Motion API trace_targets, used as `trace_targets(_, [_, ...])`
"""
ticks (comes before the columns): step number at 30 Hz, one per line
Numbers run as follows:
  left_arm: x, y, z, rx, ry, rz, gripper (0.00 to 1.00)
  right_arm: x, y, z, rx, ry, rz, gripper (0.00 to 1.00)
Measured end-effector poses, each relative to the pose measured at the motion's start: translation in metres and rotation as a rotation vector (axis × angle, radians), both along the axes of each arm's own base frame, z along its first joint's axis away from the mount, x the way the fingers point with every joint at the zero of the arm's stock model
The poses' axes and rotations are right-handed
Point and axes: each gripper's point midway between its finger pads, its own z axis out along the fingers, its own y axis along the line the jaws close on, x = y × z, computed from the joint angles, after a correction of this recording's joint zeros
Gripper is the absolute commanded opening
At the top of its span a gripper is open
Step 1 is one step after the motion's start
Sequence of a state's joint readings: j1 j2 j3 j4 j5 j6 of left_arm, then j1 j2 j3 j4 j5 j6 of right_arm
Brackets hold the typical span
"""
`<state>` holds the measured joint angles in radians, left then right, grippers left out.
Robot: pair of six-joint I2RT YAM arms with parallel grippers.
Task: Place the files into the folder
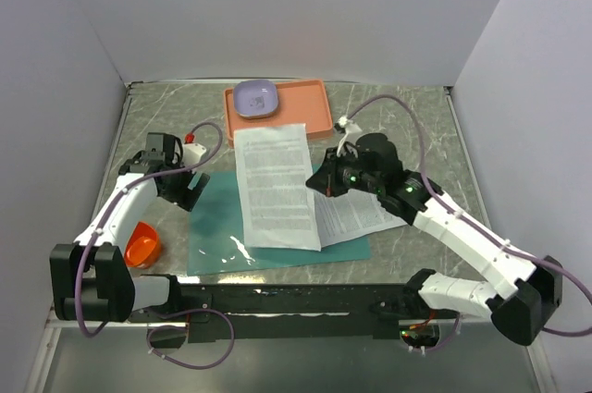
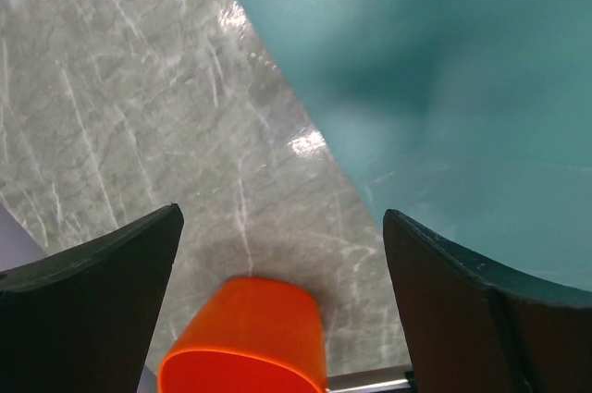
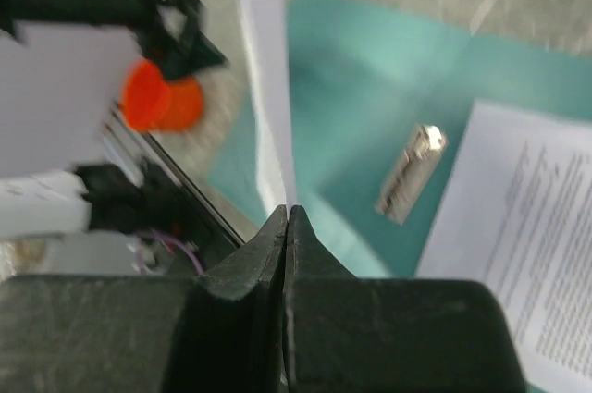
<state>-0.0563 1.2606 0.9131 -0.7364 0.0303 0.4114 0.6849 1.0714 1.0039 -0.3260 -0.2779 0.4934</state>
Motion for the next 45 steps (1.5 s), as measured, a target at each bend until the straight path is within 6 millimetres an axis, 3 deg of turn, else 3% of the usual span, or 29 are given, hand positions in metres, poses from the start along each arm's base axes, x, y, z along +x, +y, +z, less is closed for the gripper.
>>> trace_targets(4, [0.000,0.011,-0.009,0.029,-0.002,-0.006,0.99,-0.002,0.003,-0.039,-0.089,0.063,0.031,0.00])
trace_targets(11, [-0.003,0.017,-0.026,0.050,0.017,-0.029,0.99,0.002,0.006,-0.067,-0.180,0.090,0.067,0.00])
trace_targets(19, [-0.006,0.007,-0.028,0.005,0.028,-0.065,0.99,0.005,-0.001,-0.065,-0.245,0.047,0.086,0.00])
trace_targets(28, [-0.007,0.010,-0.029,0.020,0.017,-0.065,0.99,0.007,-0.003,-0.063,-0.292,0.018,0.123,0.00])
trace_targets(36, [-0.013,0.013,-0.037,0.035,0.031,-0.060,0.99,0.009,0.007,-0.076,-0.298,0.043,0.150,0.00])
trace_targets(45, [-0.012,0.014,-0.029,0.043,-0.003,-0.069,0.99,0.019,0.020,-0.102,-0.316,0.089,0.154,0.00])
